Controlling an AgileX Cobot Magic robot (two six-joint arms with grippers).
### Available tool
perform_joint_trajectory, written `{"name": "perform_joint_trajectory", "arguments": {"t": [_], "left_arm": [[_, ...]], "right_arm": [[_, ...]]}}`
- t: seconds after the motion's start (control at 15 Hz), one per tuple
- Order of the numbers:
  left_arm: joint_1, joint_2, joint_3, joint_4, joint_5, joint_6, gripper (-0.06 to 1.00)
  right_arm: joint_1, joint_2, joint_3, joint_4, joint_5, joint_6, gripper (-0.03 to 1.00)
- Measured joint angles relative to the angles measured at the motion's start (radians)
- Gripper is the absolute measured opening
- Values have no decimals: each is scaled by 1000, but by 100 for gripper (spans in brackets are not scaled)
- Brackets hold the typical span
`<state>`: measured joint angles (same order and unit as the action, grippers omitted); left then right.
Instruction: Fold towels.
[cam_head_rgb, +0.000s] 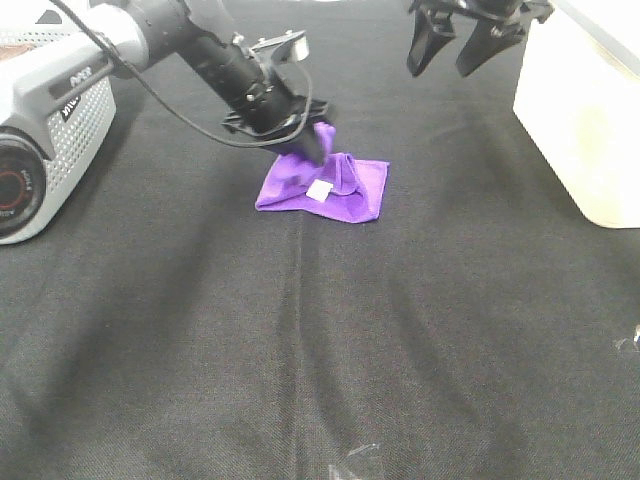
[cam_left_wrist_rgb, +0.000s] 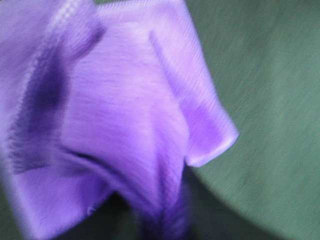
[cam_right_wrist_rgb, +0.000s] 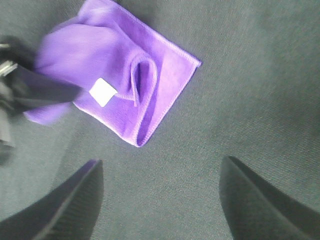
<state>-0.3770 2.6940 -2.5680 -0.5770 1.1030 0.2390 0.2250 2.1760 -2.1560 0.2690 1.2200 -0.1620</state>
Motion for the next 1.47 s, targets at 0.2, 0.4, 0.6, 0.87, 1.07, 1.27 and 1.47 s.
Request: {"name": "perform_joint_trajectory", "arguments": {"t": [0.2, 0.4, 0.6, 0.87, 1.07, 1.27, 1.47], "left_arm": [[-41, 0, 0, -156, -43, 43, 54], [-47, 0, 0, -239, -46, 108, 55], [-45, 0, -55, -243, -50, 114, 55], [-27, 0, -186, -87, 23, 78, 56], [12, 0, -275, 266, 102, -107, 64], [93, -38, -289, 508, 109, -306, 70], [173, -101, -279, 472, 110, -260, 70]], "right_arm": [[0, -50, 0, 6, 0, 0, 66], [0, -68, 0, 22, 0, 0, 66], [0, -68, 0, 28, 0, 0, 66], [0, -78, 0, 47, 1, 1, 66], [0, -106, 0, 38, 1, 1, 66], [0, -167, 33, -36, 1, 18, 66], [0, -246, 115, -83, 2, 20, 66]]}}
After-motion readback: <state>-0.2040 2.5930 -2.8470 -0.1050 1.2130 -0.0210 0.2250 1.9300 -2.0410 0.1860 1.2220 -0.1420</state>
